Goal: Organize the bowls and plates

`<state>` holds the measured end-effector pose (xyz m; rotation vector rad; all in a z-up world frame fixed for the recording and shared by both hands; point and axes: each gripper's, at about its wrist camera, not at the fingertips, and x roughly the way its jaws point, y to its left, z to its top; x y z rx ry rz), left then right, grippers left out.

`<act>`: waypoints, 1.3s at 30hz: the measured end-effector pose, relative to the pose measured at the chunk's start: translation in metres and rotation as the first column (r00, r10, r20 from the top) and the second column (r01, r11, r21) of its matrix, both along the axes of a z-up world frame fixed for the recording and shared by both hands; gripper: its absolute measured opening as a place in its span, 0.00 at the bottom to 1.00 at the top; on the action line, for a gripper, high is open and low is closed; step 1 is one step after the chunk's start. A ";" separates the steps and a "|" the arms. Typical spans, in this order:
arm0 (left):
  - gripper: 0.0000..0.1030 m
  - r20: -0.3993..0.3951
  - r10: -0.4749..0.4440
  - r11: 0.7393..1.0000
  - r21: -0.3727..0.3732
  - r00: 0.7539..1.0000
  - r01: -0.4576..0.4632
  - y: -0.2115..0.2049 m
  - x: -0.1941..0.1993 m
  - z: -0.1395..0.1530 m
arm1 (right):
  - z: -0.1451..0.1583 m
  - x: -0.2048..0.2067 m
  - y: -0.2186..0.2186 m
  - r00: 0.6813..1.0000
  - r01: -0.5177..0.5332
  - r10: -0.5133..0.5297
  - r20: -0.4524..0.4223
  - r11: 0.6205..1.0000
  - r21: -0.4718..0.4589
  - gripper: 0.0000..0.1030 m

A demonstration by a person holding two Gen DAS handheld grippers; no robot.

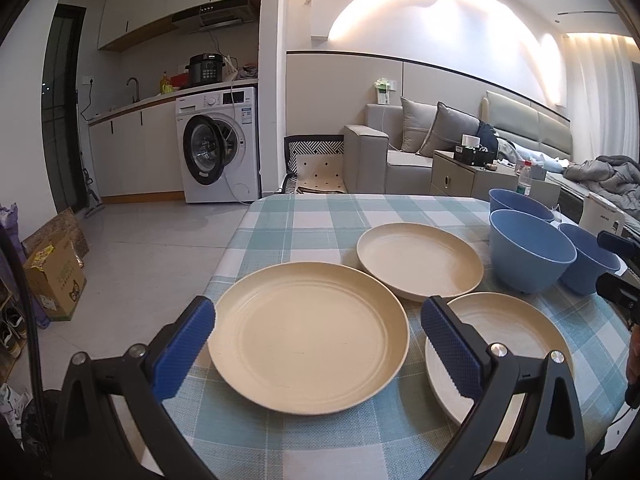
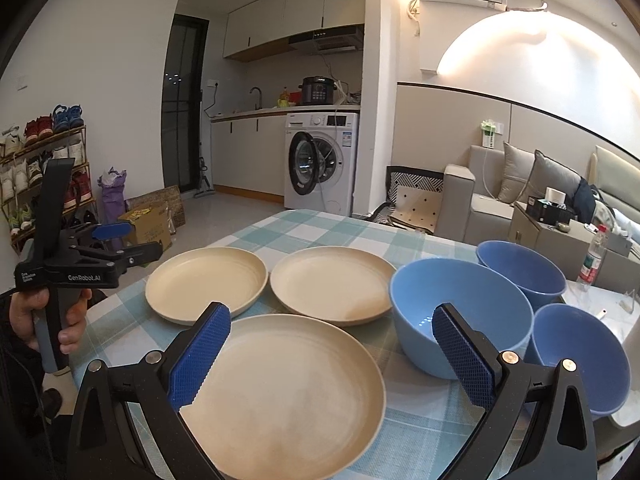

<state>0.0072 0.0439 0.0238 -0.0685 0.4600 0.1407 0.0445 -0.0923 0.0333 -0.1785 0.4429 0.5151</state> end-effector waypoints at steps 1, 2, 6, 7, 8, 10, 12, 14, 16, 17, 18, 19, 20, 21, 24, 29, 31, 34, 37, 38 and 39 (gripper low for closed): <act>1.00 -0.001 -0.001 1.000 0.003 1.000 0.001 0.000 0.000 0.000 | 0.001 0.002 0.002 1.000 -0.005 0.005 -0.007 1.000 0.001 1.00; 1.00 -0.005 -0.001 1.000 0.006 1.000 0.001 0.000 0.001 0.000 | 0.002 0.005 0.006 1.000 -0.004 0.004 -0.015 1.000 0.004 1.00; 1.00 -0.031 0.002 1.000 0.022 1.000 -0.002 0.000 0.005 0.002 | 0.004 0.017 0.013 0.999 0.000 0.001 -0.050 1.000 0.018 1.00; 1.00 -0.038 0.003 1.000 0.025 0.999 -0.002 0.000 0.007 0.002 | 0.005 0.021 0.014 0.998 0.001 0.000 -0.060 1.000 0.024 1.00; 1.00 -0.041 0.001 1.000 0.026 0.999 0.000 0.001 0.007 0.002 | 0.006 0.023 0.016 0.998 0.003 -0.001 -0.065 1.000 0.028 1.00; 1.00 -0.045 -0.003 0.999 0.033 0.999 0.005 0.001 0.009 0.004 | 0.007 0.029 0.018 0.997 0.005 -0.002 -0.082 0.999 0.042 1.00; 1.00 -0.045 -0.003 0.999 0.040 0.999 0.004 0.002 0.009 0.006 | 0.009 0.034 0.020 0.995 0.011 -0.006 -0.099 0.999 0.051 1.00; 1.00 -0.042 -0.002 0.999 0.038 0.999 0.004 0.004 0.011 0.008 | 0.011 0.039 0.023 0.995 0.016 -0.011 -0.101 0.998 0.054 1.00; 1.00 -0.048 -0.007 1.000 0.024 0.999 0.008 0.006 0.013 0.008 | 0.013 0.043 0.027 0.995 0.017 -0.012 -0.103 0.999 0.048 1.00; 1.00 -0.049 -0.006 1.000 0.020 0.999 0.007 0.008 0.014 0.008 | 0.013 0.044 0.029 0.995 0.017 -0.013 -0.102 0.999 0.044 1.00; 1.00 -0.048 -0.007 1.000 0.015 0.999 0.008 0.009 0.014 0.009 | 0.014 0.045 0.031 0.995 0.020 -0.016 -0.099 0.999 0.039 1.00; 1.00 -0.047 -0.011 1.000 0.007 0.999 0.011 0.010 0.015 0.010 | 0.015 0.045 0.033 0.995 0.018 -0.015 -0.099 0.999 0.036 1.00; 1.00 -0.046 -0.012 1.000 0.002 0.999 0.012 0.011 0.017 0.011 | 0.015 0.047 0.036 0.995 0.016 -0.012 -0.102 0.999 0.032 1.00; 1.00 -0.046 -0.010 1.000 -0.001 0.999 0.010 0.012 0.018 0.012 | 0.016 0.049 0.037 0.995 0.015 -0.012 -0.104 0.999 0.029 1.00; 1.00 -0.047 -0.003 1.000 -0.008 0.999 0.002 0.015 0.021 0.013 | 0.016 0.052 0.043 0.994 -0.002 0.005 -0.113 1.000 0.023 1.00; 1.00 -0.056 0.006 1.000 -0.008 0.998 -0.007 0.020 0.028 0.012 | 0.011 0.059 0.058 0.990 -0.024 0.023 -0.139 1.000 -0.003 1.00; 1.00 -0.067 0.011 1.000 -0.004 0.998 -0.011 0.022 0.030 0.011 | 0.010 0.061 0.065 0.990 -0.033 0.030 -0.141 0.999 -0.014 1.00; 1.00 -0.083 0.008 1.000 -0.018 0.997 -0.009 0.027 0.032 0.007 | 0.007 0.067 0.071 0.987 -0.032 0.029 -0.157 0.999 -0.016 1.00; 1.00 -0.088 0.017 1.000 -0.019 0.996 -0.018 0.033 0.032 0.005 | 0.007 0.073 0.078 0.983 -0.033 0.030 -0.180 0.999 -0.014 1.00; 1.00 -0.092 0.020 0.999 -0.025 0.996 -0.022 0.036 0.032 0.004 | 0.007 0.074 0.081 0.983 -0.032 0.027 -0.182 0.999 -0.021 1.00; 1.00 -0.096 0.021 0.999 -0.034 0.995 -0.024 0.039 0.032 0.003 | 0.006 0.076 0.085 0.982 -0.032 0.027 -0.186 0.999 -0.026 1.00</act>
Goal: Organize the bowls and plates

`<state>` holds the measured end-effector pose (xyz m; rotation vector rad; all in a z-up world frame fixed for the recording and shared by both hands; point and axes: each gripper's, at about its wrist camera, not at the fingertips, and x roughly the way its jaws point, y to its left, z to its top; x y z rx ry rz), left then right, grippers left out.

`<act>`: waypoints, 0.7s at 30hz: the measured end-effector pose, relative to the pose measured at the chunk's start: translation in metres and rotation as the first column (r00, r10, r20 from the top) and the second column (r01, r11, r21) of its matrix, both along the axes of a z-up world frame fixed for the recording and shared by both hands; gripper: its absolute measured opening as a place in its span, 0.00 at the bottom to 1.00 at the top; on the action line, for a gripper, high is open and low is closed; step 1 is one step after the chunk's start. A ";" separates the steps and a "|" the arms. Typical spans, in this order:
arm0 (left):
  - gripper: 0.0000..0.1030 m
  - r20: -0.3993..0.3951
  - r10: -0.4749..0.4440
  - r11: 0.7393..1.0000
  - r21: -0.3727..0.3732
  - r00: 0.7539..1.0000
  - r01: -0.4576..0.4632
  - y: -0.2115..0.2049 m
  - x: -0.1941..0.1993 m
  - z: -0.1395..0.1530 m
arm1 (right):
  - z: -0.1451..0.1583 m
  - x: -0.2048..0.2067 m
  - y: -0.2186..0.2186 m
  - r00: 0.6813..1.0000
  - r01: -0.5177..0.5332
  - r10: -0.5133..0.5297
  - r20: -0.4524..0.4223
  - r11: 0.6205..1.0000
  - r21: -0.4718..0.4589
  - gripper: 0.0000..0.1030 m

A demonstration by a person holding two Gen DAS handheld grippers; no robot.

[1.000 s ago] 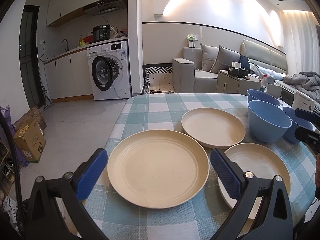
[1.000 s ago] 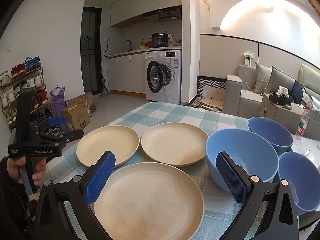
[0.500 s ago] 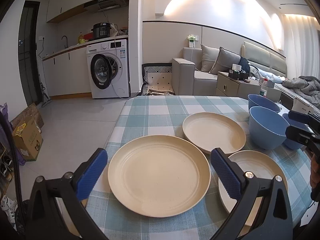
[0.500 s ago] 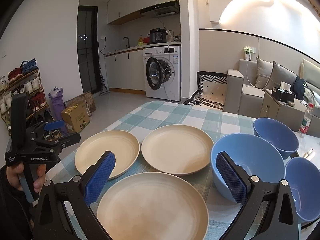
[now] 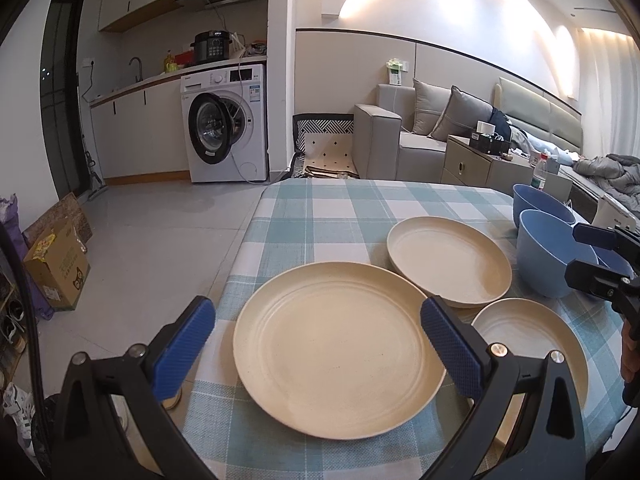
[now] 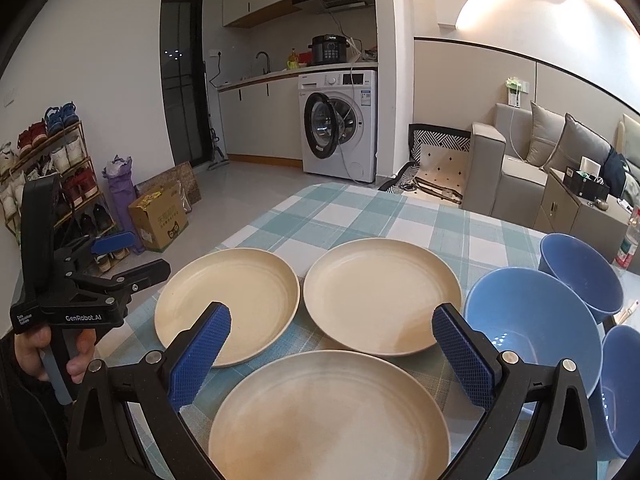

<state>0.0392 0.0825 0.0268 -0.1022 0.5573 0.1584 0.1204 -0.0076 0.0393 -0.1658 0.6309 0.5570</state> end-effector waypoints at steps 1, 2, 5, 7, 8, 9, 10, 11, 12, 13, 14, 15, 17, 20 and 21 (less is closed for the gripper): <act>1.00 -0.005 0.000 1.000 -0.013 1.000 0.000 0.004 0.000 -0.001 | -0.001 0.001 0.004 1.000 0.000 0.000 -0.008 1.000 -0.005 1.00; 1.00 -0.006 0.002 1.000 -0.021 1.000 -0.002 0.006 0.000 -0.002 | -0.001 0.003 0.006 1.000 0.000 0.000 -0.015 1.000 -0.006 1.00; 1.00 -0.005 0.028 0.999 -0.026 1.000 -0.028 0.015 -0.001 -0.005 | -0.007 0.008 0.016 0.999 -0.003 0.002 -0.046 1.000 -0.012 1.00; 1.00 -0.014 0.032 0.999 -0.035 0.999 -0.033 0.020 -0.001 -0.009 | -0.011 0.011 0.023 0.998 -0.010 0.009 -0.063 1.000 -0.016 1.00; 1.00 -0.014 0.033 0.999 -0.038 0.999 -0.034 0.021 -0.001 -0.010 | -0.013 0.012 0.026 0.998 -0.014 0.013 -0.069 1.000 -0.018 1.00; 1.00 -0.014 0.038 0.998 -0.040 0.999 -0.038 0.023 -0.002 -0.010 | -0.015 0.012 0.031 0.997 -0.020 0.019 -0.073 1.000 -0.022 1.00; 1.00 -0.015 0.042 0.998 -0.043 0.999 -0.043 0.025 -0.002 -0.011 | -0.017 0.013 0.033 0.997 -0.023 0.021 -0.075 0.999 -0.025 1.00; 1.00 -0.015 0.043 0.998 -0.045 0.999 -0.044 0.026 -0.002 -0.012 | -0.019 0.014 0.037 0.997 -0.028 0.026 -0.077 0.999 -0.027 1.00; 1.00 -0.018 0.045 0.998 -0.046 0.999 -0.046 0.028 -0.002 -0.013 | -0.021 0.015 0.040 0.996 -0.034 0.031 -0.082 0.999 -0.030 1.00; 1.00 -0.021 0.049 0.998 -0.045 0.999 -0.050 0.028 -0.002 -0.014 | -0.023 0.016 0.043 0.995 -0.041 0.038 -0.088 0.999 -0.032 1.00; 1.00 -0.022 0.053 0.998 -0.044 0.998 -0.054 0.029 -0.001 -0.015 | -0.025 0.016 0.045 0.995 -0.045 0.042 -0.090 0.998 -0.033 1.00; 1.00 -0.025 0.055 0.997 -0.044 0.998 -0.056 0.030 -0.001 -0.016 | -0.026 0.016 0.047 0.995 -0.049 0.045 -0.092 0.998 -0.037 1.00; 1.00 -0.031 0.057 0.997 -0.045 0.998 -0.059 0.031 0.001 -0.018 | -0.030 0.018 0.051 0.994 -0.056 0.052 -0.099 0.998 -0.042 1.00; 1.00 -0.037 0.057 0.997 -0.048 0.998 -0.059 0.033 0.002 -0.021 | -0.034 0.021 0.055 0.992 -0.063 0.058 -0.113 0.997 -0.043 1.00; 1.00 -0.039 0.058 0.997 -0.047 0.998 -0.060 0.032 0.002 -0.022 | -0.035 0.023 0.056 0.991 -0.064 0.058 -0.116 0.997 -0.044 1.00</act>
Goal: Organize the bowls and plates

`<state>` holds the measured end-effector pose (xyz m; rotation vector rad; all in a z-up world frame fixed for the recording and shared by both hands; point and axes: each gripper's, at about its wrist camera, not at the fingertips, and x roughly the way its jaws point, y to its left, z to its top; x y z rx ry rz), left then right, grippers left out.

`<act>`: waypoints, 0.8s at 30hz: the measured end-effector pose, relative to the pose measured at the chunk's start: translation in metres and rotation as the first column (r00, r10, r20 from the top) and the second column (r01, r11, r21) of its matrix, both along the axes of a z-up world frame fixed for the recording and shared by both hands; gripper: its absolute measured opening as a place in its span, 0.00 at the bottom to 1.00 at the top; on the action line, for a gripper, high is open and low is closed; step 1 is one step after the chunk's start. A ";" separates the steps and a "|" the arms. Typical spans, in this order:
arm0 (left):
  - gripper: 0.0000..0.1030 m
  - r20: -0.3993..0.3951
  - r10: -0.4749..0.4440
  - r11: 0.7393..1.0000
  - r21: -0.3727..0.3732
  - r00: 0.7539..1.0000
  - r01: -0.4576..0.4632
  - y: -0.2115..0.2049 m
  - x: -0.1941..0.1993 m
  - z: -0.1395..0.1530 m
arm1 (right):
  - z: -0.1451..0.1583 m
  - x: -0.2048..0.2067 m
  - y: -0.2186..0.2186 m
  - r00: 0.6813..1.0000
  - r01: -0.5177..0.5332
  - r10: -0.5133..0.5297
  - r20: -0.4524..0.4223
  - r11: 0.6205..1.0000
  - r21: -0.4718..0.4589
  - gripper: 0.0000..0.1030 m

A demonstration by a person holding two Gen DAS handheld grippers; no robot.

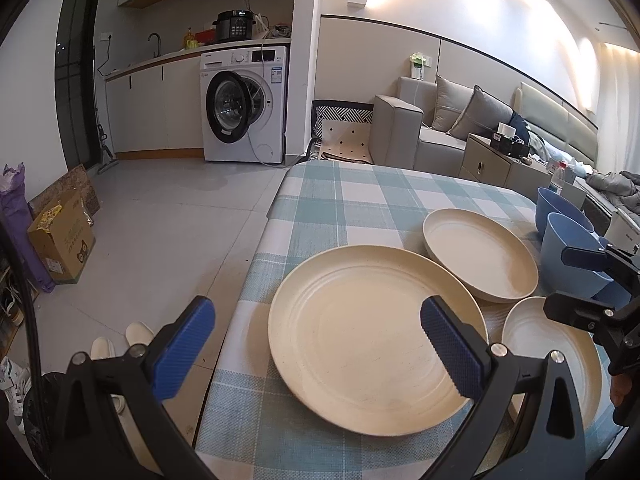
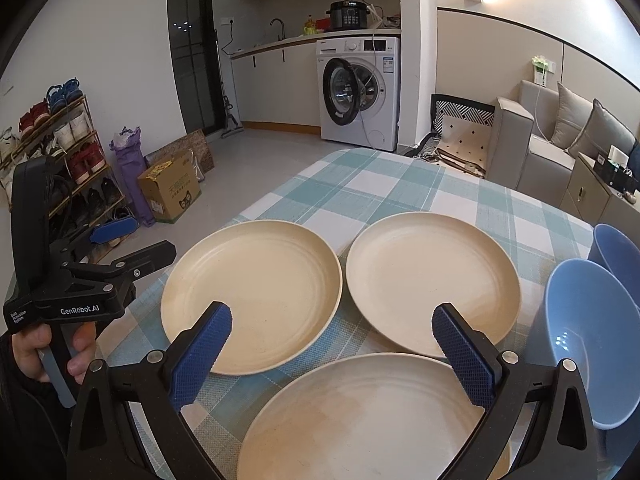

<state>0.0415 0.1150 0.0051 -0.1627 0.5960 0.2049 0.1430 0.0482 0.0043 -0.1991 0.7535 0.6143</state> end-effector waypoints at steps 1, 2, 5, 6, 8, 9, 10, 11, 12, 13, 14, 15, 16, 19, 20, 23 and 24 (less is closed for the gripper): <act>1.00 -0.002 -0.001 1.000 0.002 1.000 0.001 0.000 0.001 -0.001 | -0.001 0.001 0.001 1.000 -0.002 0.002 -0.005 1.000 0.001 1.00; 1.00 -0.005 -0.001 1.000 0.004 1.000 0.001 0.000 0.001 -0.002 | -0.002 0.002 0.002 1.000 -0.005 0.005 -0.010 1.000 0.002 1.00; 1.00 -0.013 0.000 1.000 0.009 1.000 0.000 0.000 0.002 -0.004 | -0.007 0.005 0.006 1.000 -0.012 0.012 -0.023 1.000 0.001 1.00; 1.00 -0.015 0.000 1.000 0.009 1.000 0.000 0.000 0.002 -0.005 | -0.008 0.005 0.006 1.000 -0.013 0.013 -0.028 1.000 -0.001 1.00; 1.00 -0.019 0.003 1.000 0.010 1.000 -0.003 0.002 0.003 -0.006 | -0.011 0.007 0.009 0.999 -0.018 0.018 -0.034 1.000 -0.005 0.99; 1.00 -0.023 0.006 1.000 0.011 1.000 -0.006 0.002 0.003 -0.006 | -0.012 0.008 0.009 0.999 -0.019 0.018 -0.036 1.000 -0.007 0.99; 1.00 -0.026 0.010 1.000 0.010 1.000 -0.010 0.003 0.004 -0.008 | -0.013 0.009 0.010 0.999 -0.018 0.017 -0.038 1.000 -0.009 0.98; 1.00 -0.030 0.013 1.000 0.009 0.999 -0.013 0.005 0.004 -0.008 | -0.015 0.010 0.011 0.999 -0.019 0.019 -0.041 1.000 -0.012 0.97; 1.00 -0.032 0.016 1.000 0.008 0.999 -0.015 0.006 0.004 -0.009 | -0.016 0.011 0.012 0.999 -0.021 0.020 -0.044 1.000 -0.015 0.96; 1.00 -0.034 0.018 1.000 0.007 0.999 -0.017 0.007 0.004 -0.010 | -0.017 0.011 0.013 0.999 -0.023 0.022 -0.048 1.000 -0.017 0.95; 1.00 -0.036 0.018 1.000 0.007 0.999 -0.017 0.007 0.004 -0.011 | -0.019 0.013 0.014 0.998 -0.025 0.024 -0.053 0.999 -0.021 0.94; 1.00 -0.039 0.017 1.000 0.008 0.999 -0.017 0.008 0.005 -0.012 | -0.020 0.013 0.015 0.998 -0.027 0.026 -0.057 0.999 -0.024 0.93; 1.00 -0.041 0.017 1.000 0.010 0.999 -0.016 0.009 0.005 -0.012 | -0.021 0.014 0.016 0.998 -0.029 0.028 -0.062 0.999 -0.025 0.92; 1.00 -0.049 0.019 1.000 0.015 0.999 -0.018 0.011 0.006 -0.015 | -0.024 0.016 0.019 0.996 -0.039 0.036 -0.082 0.999 -0.026 0.86; 1.00 -0.052 0.021 1.000 0.016 0.998 -0.020 0.011 0.006 -0.016 | -0.026 0.017 0.021 0.995 -0.041 0.039 -0.090 0.999 -0.028 0.84; 1.00 -0.064 0.028 1.000 0.011 0.998 -0.027 0.015 0.007 -0.019 | -0.032 0.020 0.025 0.993 -0.045 0.041 -0.108 0.998 -0.035 0.75; 1.00 -0.070 0.031 0.999 0.010 0.997 -0.031 0.017 0.007 -0.021 | -0.034 0.021 0.026 0.992 -0.047 0.043 -0.115 0.998 -0.035 0.74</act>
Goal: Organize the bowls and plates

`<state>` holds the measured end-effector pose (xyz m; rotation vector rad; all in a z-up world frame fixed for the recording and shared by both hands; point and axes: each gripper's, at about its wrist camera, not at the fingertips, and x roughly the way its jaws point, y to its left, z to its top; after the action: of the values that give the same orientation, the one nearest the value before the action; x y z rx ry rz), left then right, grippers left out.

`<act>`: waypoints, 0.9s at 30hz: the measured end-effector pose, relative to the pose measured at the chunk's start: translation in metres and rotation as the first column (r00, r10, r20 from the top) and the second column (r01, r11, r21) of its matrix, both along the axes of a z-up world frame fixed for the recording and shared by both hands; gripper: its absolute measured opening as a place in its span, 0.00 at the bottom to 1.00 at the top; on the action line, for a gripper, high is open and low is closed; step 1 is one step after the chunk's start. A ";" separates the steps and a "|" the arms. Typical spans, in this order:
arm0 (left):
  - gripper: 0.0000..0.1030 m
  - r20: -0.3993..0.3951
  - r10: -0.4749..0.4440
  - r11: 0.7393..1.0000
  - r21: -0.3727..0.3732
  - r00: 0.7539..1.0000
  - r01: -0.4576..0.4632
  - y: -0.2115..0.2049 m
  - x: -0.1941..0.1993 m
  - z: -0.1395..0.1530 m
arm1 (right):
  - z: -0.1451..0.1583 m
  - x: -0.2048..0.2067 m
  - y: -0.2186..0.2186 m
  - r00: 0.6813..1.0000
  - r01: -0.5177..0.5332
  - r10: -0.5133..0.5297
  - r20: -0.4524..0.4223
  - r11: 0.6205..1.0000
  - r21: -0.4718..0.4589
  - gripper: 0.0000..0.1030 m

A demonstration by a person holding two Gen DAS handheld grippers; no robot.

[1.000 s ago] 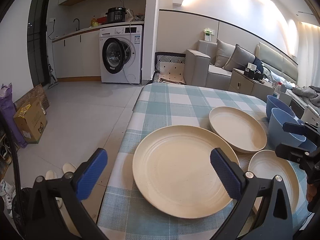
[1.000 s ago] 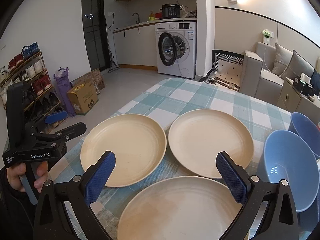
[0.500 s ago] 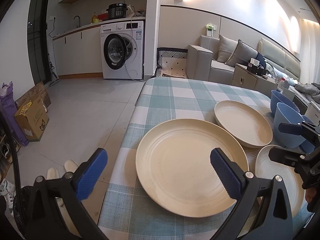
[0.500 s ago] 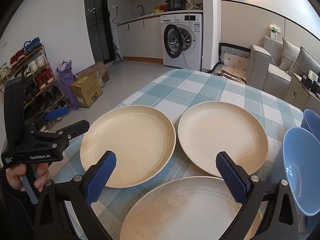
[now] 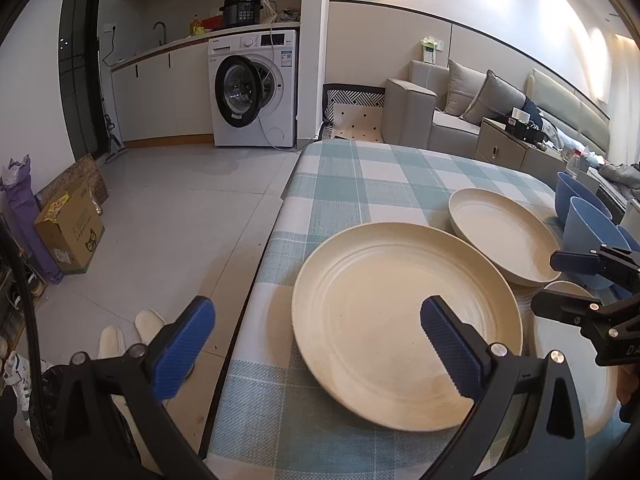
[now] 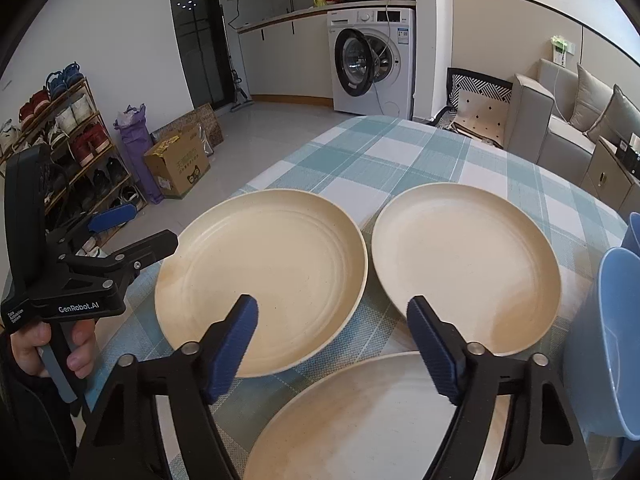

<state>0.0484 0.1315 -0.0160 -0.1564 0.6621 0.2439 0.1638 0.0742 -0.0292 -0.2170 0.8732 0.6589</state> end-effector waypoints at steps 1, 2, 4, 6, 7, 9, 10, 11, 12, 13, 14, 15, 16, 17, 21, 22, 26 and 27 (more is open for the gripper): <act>1.00 -0.005 0.003 1.000 -0.001 1.000 -0.003 0.001 0.001 -0.001 | -0.002 0.001 0.001 1.000 -0.002 0.002 -0.006 1.000 0.000 0.73; 1.00 -0.012 0.006 1.000 -0.001 1.000 -0.006 0.002 0.001 -0.003 | -0.004 0.001 0.002 1.000 -0.004 0.004 -0.010 1.000 -0.001 0.72; 1.00 -0.029 0.010 1.000 -0.001 1.000 -0.010 0.002 0.003 -0.008 | -0.009 0.005 0.005 1.000 -0.007 0.007 -0.025 1.000 -0.004 0.71; 0.99 -0.046 0.006 1.000 0.001 0.999 -0.006 0.002 0.005 -0.012 | -0.014 0.007 0.007 0.999 -0.014 0.014 -0.040 1.000 -0.007 0.65; 0.99 -0.052 0.005 1.000 0.004 0.999 -0.005 0.001 0.006 -0.014 | -0.016 0.007 0.008 0.999 -0.019 0.018 -0.047 1.000 -0.007 0.62; 0.97 -0.059 0.003 1.000 0.005 0.998 -0.003 0.000 0.005 -0.017 | -0.018 0.008 0.010 0.998 -0.024 0.023 -0.054 1.000 -0.008 0.58; 0.93 -0.063 0.001 1.000 0.000 0.998 -0.001 0.000 0.006 -0.018 | -0.020 0.009 0.010 0.998 -0.025 0.025 -0.060 1.000 -0.009 0.58; 0.91 -0.068 -0.002 1.000 -0.006 0.998 0.002 0.000 0.006 -0.019 | -0.022 0.010 0.011 0.997 -0.022 0.021 -0.070 1.000 -0.010 0.58; 0.88 -0.074 -0.004 1.000 -0.012 0.997 0.004 0.000 0.007 -0.020 | -0.022 0.011 0.011 0.997 -0.019 0.018 -0.078 1.000 -0.009 0.58; 0.87 -0.078 -0.006 1.000 -0.016 0.997 0.005 0.001 0.008 -0.021 | -0.024 0.012 0.011 0.996 -0.016 0.015 -0.087 1.000 -0.009 0.58; 0.86 -0.081 -0.008 1.000 -0.019 0.997 0.006 0.001 0.008 -0.022 | -0.024 0.012 0.011 0.996 -0.014 0.013 -0.090 1.000 -0.012 0.58; 0.85 -0.085 -0.010 1.000 -0.023 0.996 0.008 0.001 0.008 -0.023 | -0.024 0.013 0.012 0.996 -0.013 0.012 -0.092 1.000 -0.012 0.58; 0.84 -0.089 -0.014 1.000 -0.029 0.996 0.011 0.001 0.009 -0.023 | -0.025 0.014 0.012 0.996 -0.014 0.013 -0.092 1.000 -0.009 0.58; 0.83 -0.093 -0.016 0.999 -0.034 0.996 0.013 0.001 0.009 -0.024 | -0.026 0.015 0.013 0.996 -0.010 0.009 -0.093 1.000 -0.012 0.58; 0.75 -0.119 -0.028 0.998 -0.051 0.993 0.022 0.001 0.011 -0.029 | -0.032 0.019 0.016 0.994 0.005 -0.007 -0.107 1.000 -0.020 0.58; 0.73 -0.123 -0.029 0.998 -0.053 0.992 0.023 0.000 0.011 -0.030 | -0.033 0.020 0.017 0.994 0.005 -0.008 -0.110 1.000 -0.021 0.58; 0.62 -0.141 -0.037 0.998 -0.061 0.989 0.029 -0.001 0.014 -0.034 | -0.038 0.023 0.022 0.994 0.006 -0.010 -0.112 0.999 -0.035 0.58; 0.61 -0.144 -0.039 0.998 -0.062 0.989 0.030 -0.001 0.014 -0.035 | -0.039 0.023 0.023 0.993 0.006 -0.010 -0.114 0.999 -0.038 0.56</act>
<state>0.0624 0.1306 -0.0510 -0.1852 0.8170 0.2040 0.1869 0.0967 -0.0686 -0.2112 0.9970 0.6522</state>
